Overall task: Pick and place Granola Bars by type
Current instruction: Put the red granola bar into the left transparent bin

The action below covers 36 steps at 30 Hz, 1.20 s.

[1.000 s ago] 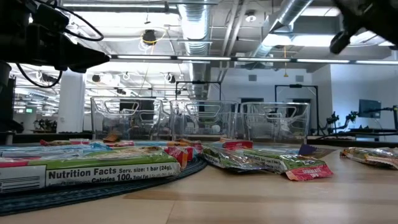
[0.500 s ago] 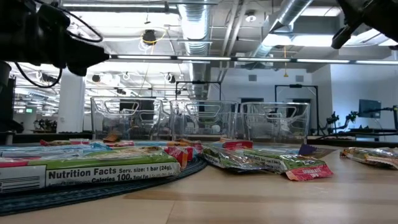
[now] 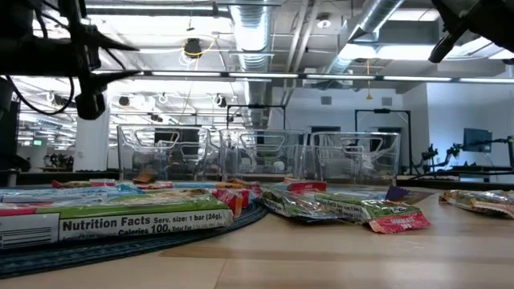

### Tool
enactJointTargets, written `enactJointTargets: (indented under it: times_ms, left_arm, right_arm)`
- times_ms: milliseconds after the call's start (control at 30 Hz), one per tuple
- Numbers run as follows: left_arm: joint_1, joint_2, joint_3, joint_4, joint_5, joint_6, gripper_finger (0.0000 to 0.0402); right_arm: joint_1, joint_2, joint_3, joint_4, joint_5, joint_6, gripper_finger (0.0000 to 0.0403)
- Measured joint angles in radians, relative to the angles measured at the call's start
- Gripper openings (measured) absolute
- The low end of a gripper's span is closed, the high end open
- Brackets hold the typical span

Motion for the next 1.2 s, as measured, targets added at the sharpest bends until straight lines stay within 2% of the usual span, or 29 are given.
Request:
enactJointTargets:
  times_ms: [100, 333, 567, 700, 800, 933, 1200]
  left_arm:
    - [0.000, 0.000, 0.002, -0.076, -0.056, 0.041, 0.0153]
    - [0.000, 0.021, 0.006, -0.091, -0.045, -0.023, 0.0153]
    - [0.000, 0.021, 0.005, 0.088, 0.089, 0.069, 0.0153]
    - [0.001, 0.021, 0.008, 0.191, 0.083, 0.139, 0.0153]
    - [0.012, 0.021, 0.045, 0.190, 0.083, 0.200, 0.0153]
    - [0.027, 0.022, 0.126, 0.091, 0.084, 0.288, 0.0153]
    - [0.040, 0.114, 0.324, -0.328, 0.045, 0.482, 0.0153]
  right_arm:
    - [0.000, 0.000, 0.000, 0.000, 0.000, 0.000, 0.0071]
    - [0.000, 0.000, 0.000, -0.007, 0.000, 0.040, 0.0071]
    - [0.000, 0.000, 0.000, -0.017, 0.000, 0.045, 0.0071]
    - [0.000, 0.000, 0.000, -0.041, 0.000, 0.044, 0.0071]
    - [0.000, 0.000, 0.000, -0.068, 0.000, 0.044, 0.0071]
    - [0.000, 0.000, 0.000, -0.084, 0.003, 0.044, 0.0071]
    - [0.000, 0.000, 0.000, -0.092, 0.055, 0.044, 0.0071]
